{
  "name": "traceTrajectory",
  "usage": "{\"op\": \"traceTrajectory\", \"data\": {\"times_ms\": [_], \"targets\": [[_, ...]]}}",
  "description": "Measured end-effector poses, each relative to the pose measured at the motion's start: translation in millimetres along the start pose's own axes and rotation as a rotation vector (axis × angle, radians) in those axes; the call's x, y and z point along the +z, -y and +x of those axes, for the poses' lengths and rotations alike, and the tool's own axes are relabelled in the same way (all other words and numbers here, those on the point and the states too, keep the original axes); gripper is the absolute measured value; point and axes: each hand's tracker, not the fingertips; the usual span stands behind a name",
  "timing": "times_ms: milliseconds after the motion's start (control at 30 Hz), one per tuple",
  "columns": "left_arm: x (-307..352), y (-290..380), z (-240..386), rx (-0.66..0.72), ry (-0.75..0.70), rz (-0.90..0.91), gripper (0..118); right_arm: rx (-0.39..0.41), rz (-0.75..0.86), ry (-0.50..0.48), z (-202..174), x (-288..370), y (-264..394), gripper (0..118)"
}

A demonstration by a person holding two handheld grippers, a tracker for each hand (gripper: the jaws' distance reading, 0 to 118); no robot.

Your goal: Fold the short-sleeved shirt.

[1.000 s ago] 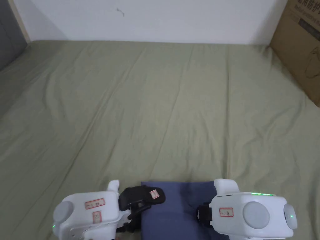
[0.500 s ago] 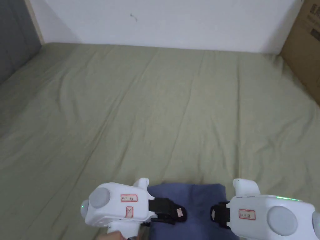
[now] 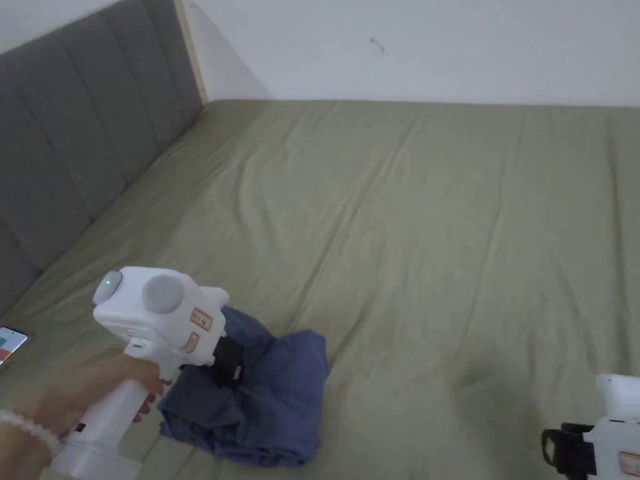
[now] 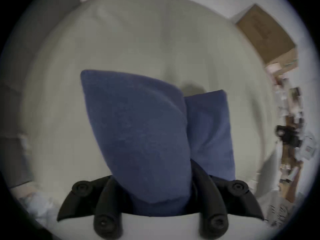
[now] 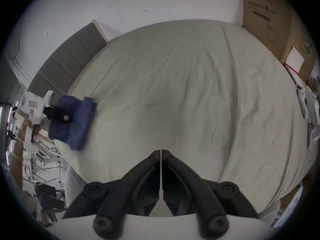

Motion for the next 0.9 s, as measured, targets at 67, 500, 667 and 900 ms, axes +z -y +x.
{"op": "traceTrajectory", "data": {"times_ms": [67,500,667,900], "targets": [[6.8,-5.8,-31.2,0.008,-0.157,-0.037,24,-0.002,-0.001,0.004,-1.9,-5.6,-5.1,1],[-9.2,13.1,-122.8,-0.005,-0.664,-0.115,93,0.013,-0.061,0.049,2.7,-35.4,-20.9,1],[27.5,14.6,-131.3,0.123,-0.634,-0.036,96,0.027,-0.061,0.046,0.9,-31.6,-20.8,1],[83.7,21.7,-89.0,0.092,-0.614,0.079,96,0.024,-0.047,0.017,9.3,-17.1,-13.1,1]]}}
